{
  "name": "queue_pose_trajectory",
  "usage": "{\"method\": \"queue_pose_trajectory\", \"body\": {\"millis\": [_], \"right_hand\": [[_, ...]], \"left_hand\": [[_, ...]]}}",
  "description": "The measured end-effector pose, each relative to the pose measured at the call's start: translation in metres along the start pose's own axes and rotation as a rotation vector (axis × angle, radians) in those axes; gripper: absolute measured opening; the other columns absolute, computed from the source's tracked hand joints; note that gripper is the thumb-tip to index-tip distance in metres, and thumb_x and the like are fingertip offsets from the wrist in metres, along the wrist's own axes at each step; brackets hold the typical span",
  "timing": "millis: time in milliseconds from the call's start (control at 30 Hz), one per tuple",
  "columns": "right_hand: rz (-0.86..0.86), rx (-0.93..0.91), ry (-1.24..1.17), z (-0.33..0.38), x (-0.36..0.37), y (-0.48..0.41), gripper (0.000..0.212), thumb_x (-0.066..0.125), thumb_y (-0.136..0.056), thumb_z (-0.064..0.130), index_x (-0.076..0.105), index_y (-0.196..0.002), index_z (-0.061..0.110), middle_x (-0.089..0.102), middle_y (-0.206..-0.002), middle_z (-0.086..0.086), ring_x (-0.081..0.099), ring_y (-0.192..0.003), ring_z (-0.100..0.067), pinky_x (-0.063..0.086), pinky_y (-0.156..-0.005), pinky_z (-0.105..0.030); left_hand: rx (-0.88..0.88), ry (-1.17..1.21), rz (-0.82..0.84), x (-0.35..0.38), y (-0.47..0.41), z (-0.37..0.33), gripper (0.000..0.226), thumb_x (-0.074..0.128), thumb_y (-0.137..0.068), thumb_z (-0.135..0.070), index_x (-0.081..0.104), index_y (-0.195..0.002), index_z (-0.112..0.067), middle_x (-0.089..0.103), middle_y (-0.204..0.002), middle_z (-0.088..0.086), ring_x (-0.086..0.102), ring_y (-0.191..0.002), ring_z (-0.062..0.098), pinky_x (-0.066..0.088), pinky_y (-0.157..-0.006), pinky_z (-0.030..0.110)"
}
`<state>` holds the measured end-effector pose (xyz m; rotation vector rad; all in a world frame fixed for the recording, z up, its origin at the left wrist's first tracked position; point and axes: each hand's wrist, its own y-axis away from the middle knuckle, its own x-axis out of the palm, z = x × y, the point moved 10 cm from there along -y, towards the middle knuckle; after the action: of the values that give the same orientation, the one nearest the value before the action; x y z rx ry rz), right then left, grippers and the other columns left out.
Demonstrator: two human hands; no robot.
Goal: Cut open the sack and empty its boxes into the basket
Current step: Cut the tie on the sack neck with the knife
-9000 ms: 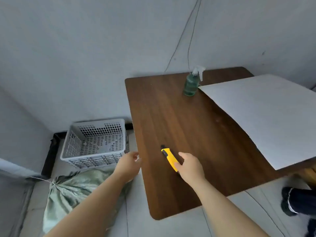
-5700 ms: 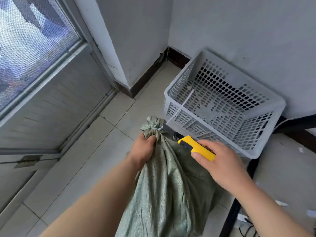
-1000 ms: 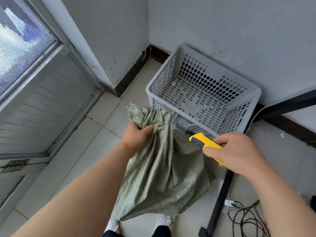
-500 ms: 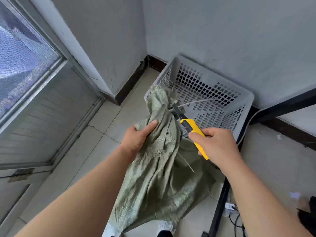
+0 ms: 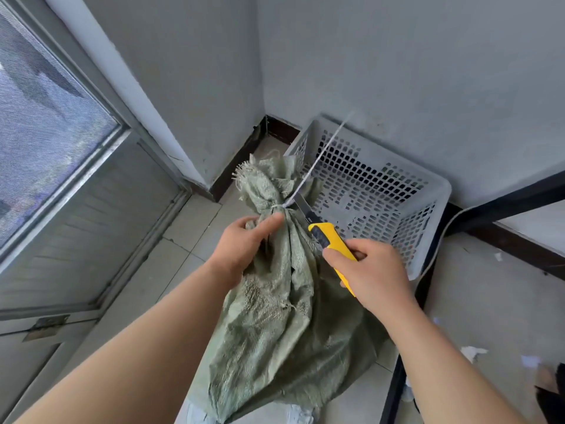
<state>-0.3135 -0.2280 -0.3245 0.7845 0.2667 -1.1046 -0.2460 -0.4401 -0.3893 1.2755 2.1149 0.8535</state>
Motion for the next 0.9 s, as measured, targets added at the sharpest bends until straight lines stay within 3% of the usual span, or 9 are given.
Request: {"method": "queue_pose_trajectory", "body": {"millis": [100, 200, 333, 467, 567, 667, 733, 833, 900], "right_hand": [[-0.022, 0.02, 0.052, -0.004, -0.009, 0.002, 0.042, 0.06, -0.068, 0.048, 0.061, -0.067, 0.006, 0.059, -0.063, -0.016, 0.061, -0.066, -0.039, 0.053, -0.059, -0.049], [0.0, -0.005, 0.074, -0.001, -0.014, 0.007, 0.037, 0.062, -0.067, 0.043, 0.06, -0.067, 0.006, 0.053, -0.06, -0.017, 0.058, -0.064, -0.039, 0.048, -0.052, -0.045], [0.024, -0.079, 0.073, 0.013, -0.012, 0.003, 0.037, 0.063, -0.07, 0.045, 0.064, -0.072, 0.007, 0.057, -0.065, -0.017, 0.058, -0.065, -0.038, 0.052, -0.058, -0.047], [-0.013, -0.062, 0.136, 0.009, -0.01, -0.016, 0.041, 0.061, -0.074, 0.049, 0.063, -0.069, 0.009, 0.058, -0.06, -0.015, 0.063, -0.064, -0.036, 0.052, -0.058, -0.046], [0.001, -0.05, 0.151, 0.004, -0.006, -0.021, 0.04, 0.064, -0.076, 0.046, 0.063, -0.066, 0.008, 0.057, -0.058, -0.015, 0.064, -0.063, -0.037, 0.052, -0.056, -0.047], [0.01, -0.07, 0.116, 0.003, -0.006, -0.017, 0.04, 0.065, -0.077, 0.046, 0.063, -0.066, 0.007, 0.056, -0.059, -0.017, 0.061, -0.063, -0.04, 0.052, -0.056, -0.05], [-0.012, -0.089, 0.092, 0.006, -0.011, -0.013, 0.041, 0.063, -0.076, 0.048, 0.064, -0.068, 0.008, 0.056, -0.061, -0.017, 0.057, -0.064, -0.04, 0.054, -0.057, -0.054], [-0.003, -0.134, 0.099, 0.014, -0.019, -0.005, 0.041, 0.062, -0.072, 0.051, 0.065, -0.07, 0.011, 0.056, -0.06, -0.015, 0.055, -0.062, -0.038, 0.054, -0.058, -0.053], [0.039, -0.17, 0.166, 0.02, -0.021, 0.001, 0.039, 0.064, -0.073, 0.051, 0.067, -0.071, 0.012, 0.057, -0.06, -0.013, 0.056, -0.059, -0.034, 0.051, -0.057, -0.047]], "left_hand": [[0.072, -0.034, -0.137, -0.008, 0.0, -0.013, 0.054, 0.077, -0.074, -0.05, 0.058, -0.113, -0.017, 0.071, -0.095, 0.004, 0.071, -0.081, 0.025, 0.06, -0.073, 0.043], [0.164, -0.081, -0.263, -0.016, 0.001, -0.026, 0.041, 0.074, -0.082, -0.038, 0.054, -0.106, -0.012, 0.066, -0.081, 0.003, 0.065, -0.069, 0.025, 0.057, -0.068, 0.05], [0.315, -0.189, -0.301, -0.013, 0.011, -0.037, 0.035, 0.07, -0.086, -0.025, 0.038, -0.098, -0.018, 0.052, -0.07, 0.003, 0.042, -0.047, 0.018, 0.039, -0.037, 0.027], [0.424, -0.301, -0.139, 0.007, 0.018, -0.039, 0.037, 0.056, -0.095, -0.016, 0.035, -0.118, -0.036, 0.056, -0.081, 0.003, 0.04, -0.044, 0.015, 0.041, -0.039, 0.023], [0.465, -0.377, -0.033, 0.014, 0.02, -0.045, 0.044, 0.052, -0.097, -0.013, 0.044, -0.13, -0.04, 0.052, -0.131, -0.012, 0.057, -0.078, 0.0, 0.045, -0.071, 0.004], [0.386, -0.225, 0.049, 0.016, 0.016, -0.038, 0.044, 0.053, -0.096, -0.02, 0.048, -0.134, -0.042, 0.045, -0.145, -0.011, 0.056, -0.121, 0.016, 0.044, -0.106, 0.032], [0.389, -0.165, 0.04, 0.016, 0.017, -0.038, 0.04, 0.053, -0.097, -0.028, 0.05, -0.135, -0.041, 0.048, -0.144, -0.01, 0.048, -0.129, 0.01, 0.037, -0.112, 0.033], [0.389, -0.128, -0.017, 0.012, 0.018, -0.04, 0.045, 0.058, -0.096, -0.019, 0.051, -0.137, -0.035, 0.054, -0.136, -0.008, 0.056, -0.101, -0.011, 0.042, -0.087, 0.005], [0.357, -0.061, -0.025, 0.012, 0.015, -0.036, 0.049, 0.06, -0.094, -0.011, 0.052, -0.137, -0.033, 0.063, -0.125, -0.003, 0.061, -0.071, -0.005, 0.05, -0.071, 0.008]]}}
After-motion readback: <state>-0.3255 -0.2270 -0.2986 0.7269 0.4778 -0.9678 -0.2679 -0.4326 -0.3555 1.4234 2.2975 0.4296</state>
